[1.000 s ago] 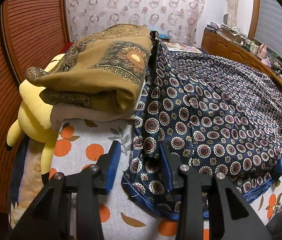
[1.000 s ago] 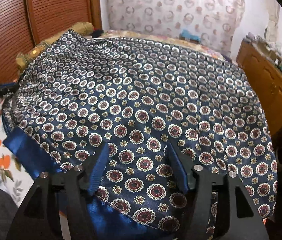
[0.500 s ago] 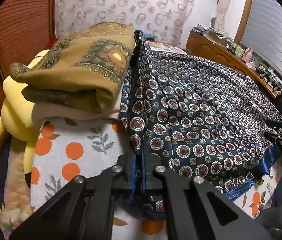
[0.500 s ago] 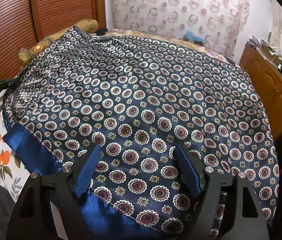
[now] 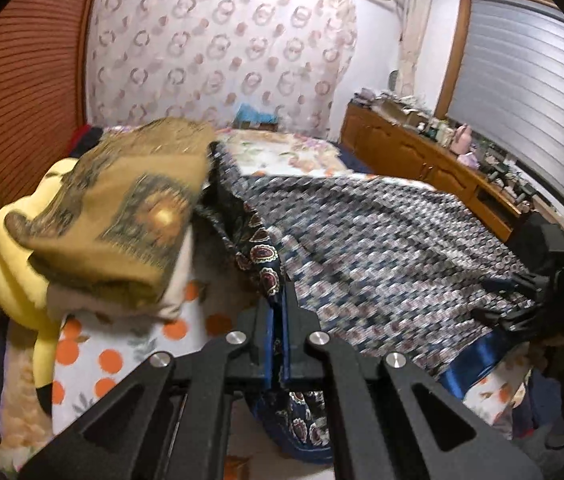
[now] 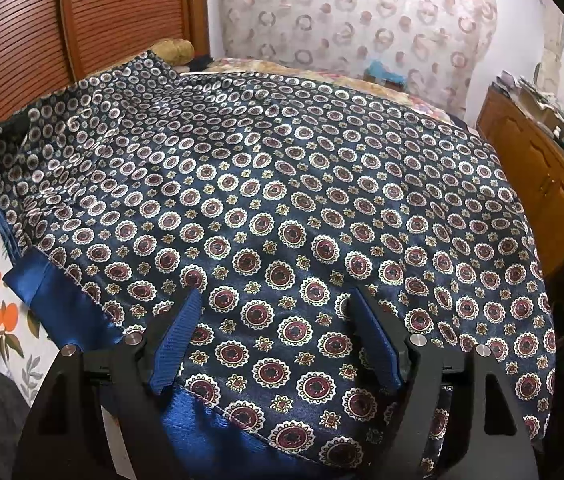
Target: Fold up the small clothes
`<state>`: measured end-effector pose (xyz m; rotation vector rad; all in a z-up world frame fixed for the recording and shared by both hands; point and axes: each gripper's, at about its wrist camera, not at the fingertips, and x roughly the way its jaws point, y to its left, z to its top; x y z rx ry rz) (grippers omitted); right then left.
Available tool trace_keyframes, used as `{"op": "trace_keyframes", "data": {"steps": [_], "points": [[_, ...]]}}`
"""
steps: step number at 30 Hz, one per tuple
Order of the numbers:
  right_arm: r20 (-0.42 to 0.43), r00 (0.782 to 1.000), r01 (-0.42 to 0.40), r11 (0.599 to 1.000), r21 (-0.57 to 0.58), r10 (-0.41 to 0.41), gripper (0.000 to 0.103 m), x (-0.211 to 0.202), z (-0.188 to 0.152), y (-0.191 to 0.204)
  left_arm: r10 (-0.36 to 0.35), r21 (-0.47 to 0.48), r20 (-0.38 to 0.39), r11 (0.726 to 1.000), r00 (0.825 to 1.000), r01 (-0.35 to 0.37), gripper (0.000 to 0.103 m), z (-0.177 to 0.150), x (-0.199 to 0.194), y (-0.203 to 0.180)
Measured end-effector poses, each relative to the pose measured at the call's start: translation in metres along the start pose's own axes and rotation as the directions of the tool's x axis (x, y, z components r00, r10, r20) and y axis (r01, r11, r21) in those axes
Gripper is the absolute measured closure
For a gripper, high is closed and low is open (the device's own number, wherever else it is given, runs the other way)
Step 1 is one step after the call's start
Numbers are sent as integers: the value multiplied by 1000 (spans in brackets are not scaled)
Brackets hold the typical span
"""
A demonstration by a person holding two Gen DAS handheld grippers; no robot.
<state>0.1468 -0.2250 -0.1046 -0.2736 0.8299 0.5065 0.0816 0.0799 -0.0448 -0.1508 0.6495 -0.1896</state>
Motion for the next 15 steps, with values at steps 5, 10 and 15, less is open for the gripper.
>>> {"op": "trace_keyframes", "data": {"steps": [5,10,15], "points": [[8,1000,-3,1000,16,3,26,-1,0,-4,-27,28,24,999,999,27,103,13,-2,-18],[27,1000,-1,999,49,-1,29,-7,-1,-10,-60,54,40,997,997,58,103,24,0,-37],[67,998,11,996,91,-17,33,-24,-7,-24,-104,83,50,992,993,100,103,36,5,-61]]}}
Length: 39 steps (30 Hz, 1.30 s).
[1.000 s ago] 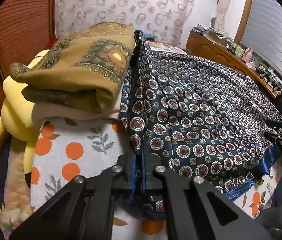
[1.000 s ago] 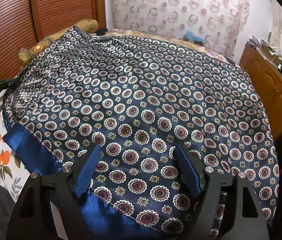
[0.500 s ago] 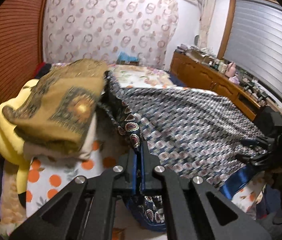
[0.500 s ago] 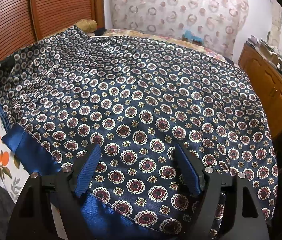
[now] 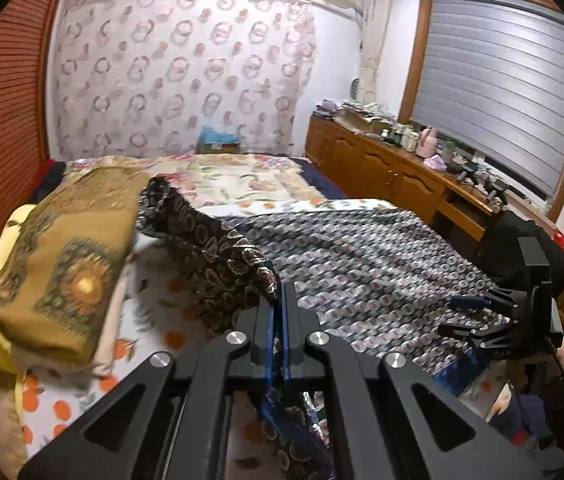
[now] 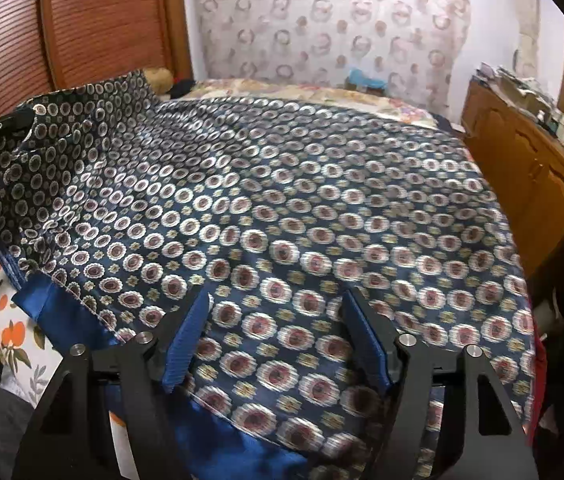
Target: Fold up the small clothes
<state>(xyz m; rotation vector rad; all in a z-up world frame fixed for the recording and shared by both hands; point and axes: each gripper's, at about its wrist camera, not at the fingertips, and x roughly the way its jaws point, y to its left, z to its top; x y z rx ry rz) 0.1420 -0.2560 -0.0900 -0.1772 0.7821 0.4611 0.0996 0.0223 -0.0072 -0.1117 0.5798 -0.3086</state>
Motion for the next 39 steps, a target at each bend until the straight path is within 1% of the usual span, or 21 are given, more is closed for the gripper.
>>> {"op": "trace_keyframes", "data": {"steps": [7,13,19,24,27,29,31,33,34,36,39], "points": [[45,998,43,998,51,-45,34,-32,-14,-30,-74,54,18,996,997,73,103,25,12,-40],[74,994,69,991,113,-78,35,-56,-26,-56,-152,99,12,984,988,150,103,46,27,-82],[96,989,98,982,163,-114,36,-73,-33,-83,-218,162,10,963,976,214,103,68,35,-127],[105,986,110,975,192,-132,37,-84,-39,-97,-281,206,10,940,960,273,103,86,35,-163],[108,985,109,972,209,-134,37,-88,-43,-103,-292,205,-2,936,956,286,103,91,37,-174],[107,985,109,970,216,-134,37,-89,-45,-107,-292,204,-31,934,956,292,103,90,46,-177],[106,985,110,969,220,-136,37,-90,-47,-108,-281,205,-79,934,956,292,100,85,59,-176],[104,985,110,969,222,-136,37,-90,-48,-109,-278,200,-133,932,951,301,95,77,72,-174],[103,985,113,968,222,-139,37,-90,-48,-109,-268,204,-155,933,951,297,86,74,79,-170],[103,985,113,968,223,-139,37,-90,-47,-111,-241,213,-180,937,954,277,71,67,86,-166],[106,984,114,968,223,-140,37,-90,-44,-111,-233,186,-189,946,954,267,68,56,87,-155]]}}
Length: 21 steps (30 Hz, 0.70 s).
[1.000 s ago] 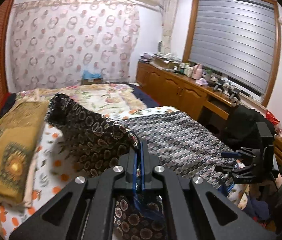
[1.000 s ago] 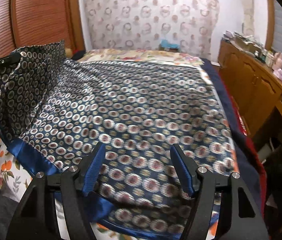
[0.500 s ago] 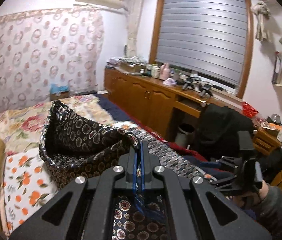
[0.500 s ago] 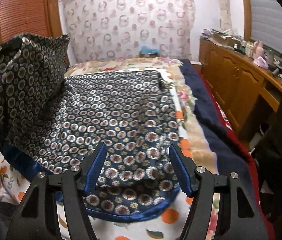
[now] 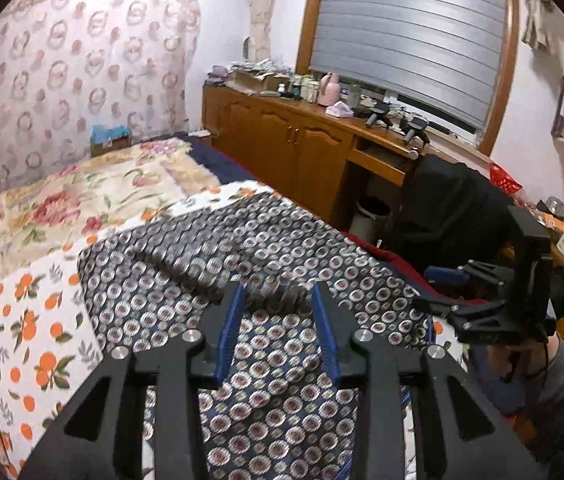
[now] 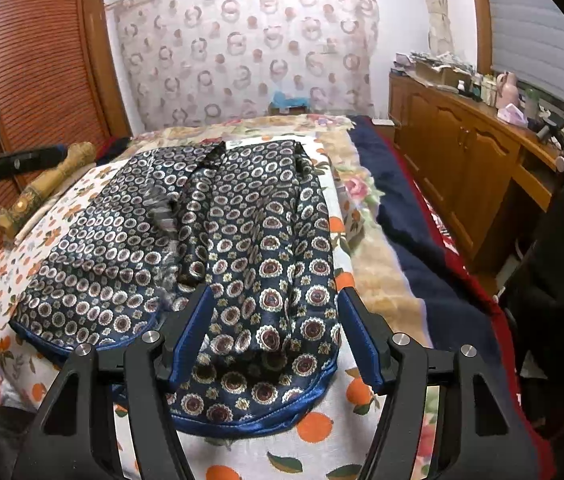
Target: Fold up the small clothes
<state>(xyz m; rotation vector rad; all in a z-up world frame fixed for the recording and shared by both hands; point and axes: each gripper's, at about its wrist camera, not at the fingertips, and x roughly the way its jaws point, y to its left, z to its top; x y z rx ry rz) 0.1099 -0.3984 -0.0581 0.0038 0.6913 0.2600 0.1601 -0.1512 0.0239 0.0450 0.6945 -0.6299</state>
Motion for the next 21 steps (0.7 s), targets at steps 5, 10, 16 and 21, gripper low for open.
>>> {"op": "trace_keyframes", "data": {"steps": [5,10,16,21], "points": [[6,1000,-16,1000,-17,16,37,2,9,10,54,-32,-22,998,998,-55,66,-20,-7,20],[11,999,-39,998,-57,40,37,11,24,25,136,-66,-32,988,990,-138,66,-45,-13,44],[8,995,-100,988,-115,101,43,35,56,51,171,-132,-39,976,985,-175,67,-68,-20,70],[-30,991,-131,976,-174,128,53,73,88,76,201,-153,-44,967,979,-206,66,-79,-24,82]]}}
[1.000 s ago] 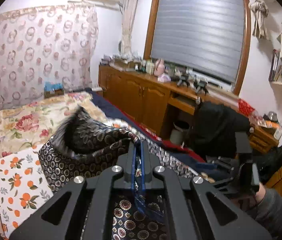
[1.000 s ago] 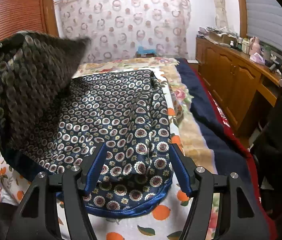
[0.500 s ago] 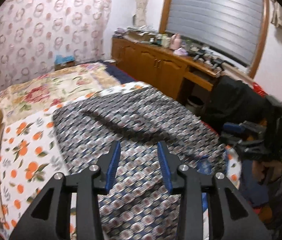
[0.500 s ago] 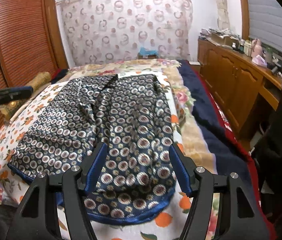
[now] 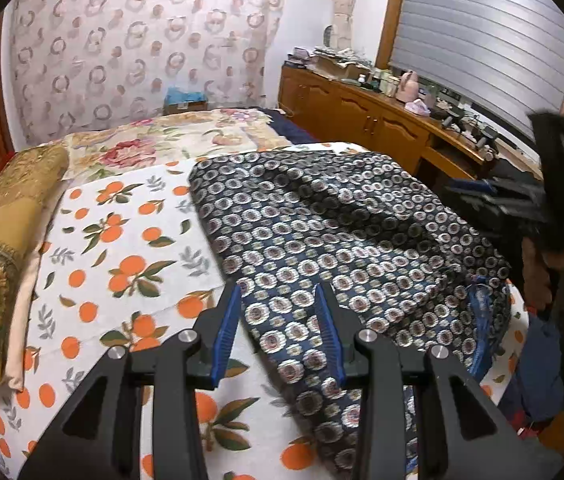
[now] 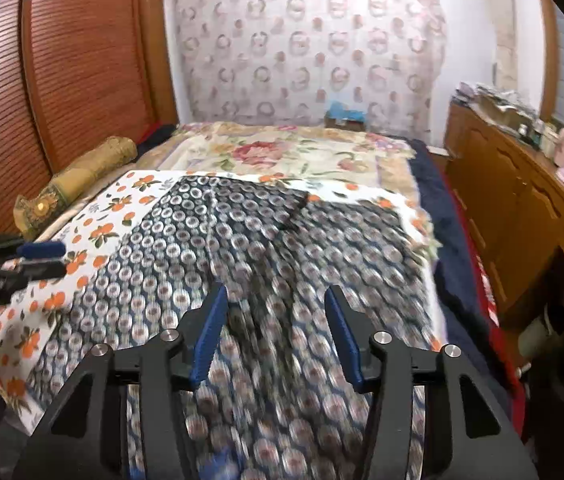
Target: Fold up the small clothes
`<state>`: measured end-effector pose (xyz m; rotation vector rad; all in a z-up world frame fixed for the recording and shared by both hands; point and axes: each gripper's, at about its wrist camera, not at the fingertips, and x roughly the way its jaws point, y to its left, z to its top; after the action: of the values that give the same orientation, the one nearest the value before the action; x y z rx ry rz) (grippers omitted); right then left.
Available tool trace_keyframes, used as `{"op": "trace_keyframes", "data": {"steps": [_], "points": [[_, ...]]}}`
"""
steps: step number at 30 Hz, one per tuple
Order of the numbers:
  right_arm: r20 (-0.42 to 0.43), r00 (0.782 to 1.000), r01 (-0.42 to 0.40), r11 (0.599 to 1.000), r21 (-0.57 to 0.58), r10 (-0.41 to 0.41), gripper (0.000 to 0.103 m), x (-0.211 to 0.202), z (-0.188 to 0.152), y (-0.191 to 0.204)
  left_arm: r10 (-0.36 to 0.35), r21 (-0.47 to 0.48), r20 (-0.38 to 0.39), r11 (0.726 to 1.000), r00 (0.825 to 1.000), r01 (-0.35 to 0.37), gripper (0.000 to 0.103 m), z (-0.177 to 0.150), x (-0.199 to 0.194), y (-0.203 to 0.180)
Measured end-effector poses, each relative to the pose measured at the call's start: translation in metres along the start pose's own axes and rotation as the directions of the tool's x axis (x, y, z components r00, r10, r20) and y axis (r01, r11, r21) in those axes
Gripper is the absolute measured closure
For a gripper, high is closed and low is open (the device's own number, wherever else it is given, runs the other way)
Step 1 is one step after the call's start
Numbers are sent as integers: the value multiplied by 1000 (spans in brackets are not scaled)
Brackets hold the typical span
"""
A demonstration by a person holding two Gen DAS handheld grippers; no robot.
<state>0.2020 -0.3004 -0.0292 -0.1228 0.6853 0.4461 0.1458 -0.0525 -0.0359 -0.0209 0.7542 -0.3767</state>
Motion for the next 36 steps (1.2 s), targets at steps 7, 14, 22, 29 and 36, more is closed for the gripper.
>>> {"op": "trace_keyframes", "data": {"steps": [7,14,22,29,36], "points": [[-95,995,-36,999,33,39,65,67,34,-5,4,-27,7,1000,1000,-3,66,-5,-2,11],[-188,980,-50,992,114,71,76,126,50,-18,-4,-39,4,999,1000,4,66,-14,-1,13],[-114,993,-16,997,78,25,103,126,71,-17,-6,-54,-6,999,1000,6,66,-25,2,17],[-82,987,141,988,61,-135,100,116,92,-30,-9,-55,-7,998,1000,8,66,-27,2,17],[-128,989,80,997,4,-79,60,95,65,-25,-13,-38,-4,999,1000,13,66,-30,1,10]]}}
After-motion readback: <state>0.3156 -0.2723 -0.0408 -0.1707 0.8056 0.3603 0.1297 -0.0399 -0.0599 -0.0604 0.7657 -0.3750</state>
